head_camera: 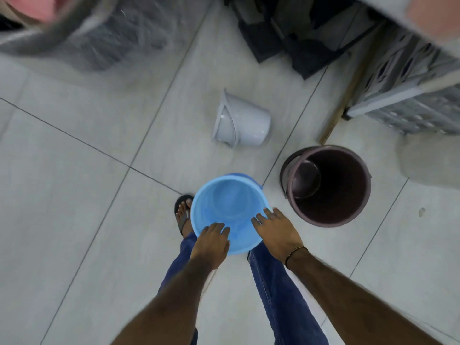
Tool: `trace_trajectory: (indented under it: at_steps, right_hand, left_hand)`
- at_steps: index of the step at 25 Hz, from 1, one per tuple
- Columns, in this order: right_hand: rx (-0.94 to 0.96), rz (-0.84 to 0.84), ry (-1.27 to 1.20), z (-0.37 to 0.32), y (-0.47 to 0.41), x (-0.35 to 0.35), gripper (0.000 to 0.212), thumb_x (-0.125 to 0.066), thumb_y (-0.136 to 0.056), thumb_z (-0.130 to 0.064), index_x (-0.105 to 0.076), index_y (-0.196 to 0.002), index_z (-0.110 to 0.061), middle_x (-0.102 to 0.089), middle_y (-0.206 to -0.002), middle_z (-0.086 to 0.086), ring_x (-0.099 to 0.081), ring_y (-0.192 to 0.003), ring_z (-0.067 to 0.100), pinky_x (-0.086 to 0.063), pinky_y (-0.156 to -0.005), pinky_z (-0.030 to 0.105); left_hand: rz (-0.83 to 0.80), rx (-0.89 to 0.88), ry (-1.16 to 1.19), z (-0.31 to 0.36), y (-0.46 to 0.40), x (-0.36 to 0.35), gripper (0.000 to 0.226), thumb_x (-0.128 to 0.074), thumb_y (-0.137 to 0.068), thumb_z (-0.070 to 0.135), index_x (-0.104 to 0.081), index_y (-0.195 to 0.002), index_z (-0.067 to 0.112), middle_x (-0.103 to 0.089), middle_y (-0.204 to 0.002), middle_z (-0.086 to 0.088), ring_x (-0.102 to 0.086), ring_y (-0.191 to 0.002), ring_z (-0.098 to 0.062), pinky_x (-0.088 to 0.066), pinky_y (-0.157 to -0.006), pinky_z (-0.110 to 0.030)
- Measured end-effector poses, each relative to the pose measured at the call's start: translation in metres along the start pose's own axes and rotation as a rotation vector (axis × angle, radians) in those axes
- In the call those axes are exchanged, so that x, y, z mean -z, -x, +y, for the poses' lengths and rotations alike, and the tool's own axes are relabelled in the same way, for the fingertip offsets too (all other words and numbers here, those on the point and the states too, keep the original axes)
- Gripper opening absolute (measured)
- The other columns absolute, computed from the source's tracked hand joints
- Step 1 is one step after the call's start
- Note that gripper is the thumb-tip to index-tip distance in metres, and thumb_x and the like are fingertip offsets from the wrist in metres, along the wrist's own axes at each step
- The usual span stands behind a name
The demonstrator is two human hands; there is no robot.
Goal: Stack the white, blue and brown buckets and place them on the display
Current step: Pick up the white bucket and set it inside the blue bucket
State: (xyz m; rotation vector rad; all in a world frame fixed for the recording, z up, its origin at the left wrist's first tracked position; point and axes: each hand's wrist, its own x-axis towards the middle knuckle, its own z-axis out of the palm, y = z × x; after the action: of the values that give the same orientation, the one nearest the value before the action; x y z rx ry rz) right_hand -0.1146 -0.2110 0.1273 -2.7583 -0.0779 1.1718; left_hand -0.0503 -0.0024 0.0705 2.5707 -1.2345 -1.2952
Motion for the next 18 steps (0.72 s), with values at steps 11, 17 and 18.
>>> trace_trajectory:
  at_steps: [11, 17, 18]
  right_hand:
    - [-0.053, 0.183, 0.24, 0.106, -0.269, 0.154, 0.072, -0.058, -0.091, -0.023, -0.02, -0.15, -0.011, -0.025, -0.157, 0.016, -0.02, -0.144, 0.034, -0.016, -0.116, 0.055]
    - [0.087, 0.095, 0.517, 0.129, -0.353, 0.159, 0.03, -0.054, -0.091, -0.026, -0.062, -0.119, -0.02, -0.062, -0.125, 0.009, -0.05, -0.122, 0.03, -0.011, -0.118, 0.057]
    - [0.103, 0.124, 0.516, 0.131, -0.348, 0.162, 0.022, -0.055, -0.089, -0.018, -0.067, -0.108, -0.019, -0.068, -0.111, 0.006, -0.058, -0.108, 0.028, -0.012, -0.119, 0.055]
  left_hand:
    - [0.396, 0.421, 0.801, -0.075, -0.256, 0.127, 0.054, -0.054, -0.096, 0.019, -0.039, -0.146, 0.003, -0.046, -0.149, -0.019, -0.042, -0.137, -0.035, -0.037, -0.111, -0.043]
    - [0.347, 0.247, 0.755, -0.131, -0.322, 0.12, 0.03, -0.053, -0.087, 0.006, -0.071, -0.11, 0.015, -0.076, -0.11, -0.01, -0.069, -0.099, -0.031, -0.057, -0.086, -0.039]
    - [0.368, 0.211, 0.716, -0.13, -0.314, 0.128, 0.031, -0.05, -0.085, 0.003, -0.071, -0.104, 0.016, -0.077, -0.104, -0.01, -0.07, -0.094, -0.032, -0.058, -0.081, -0.039]
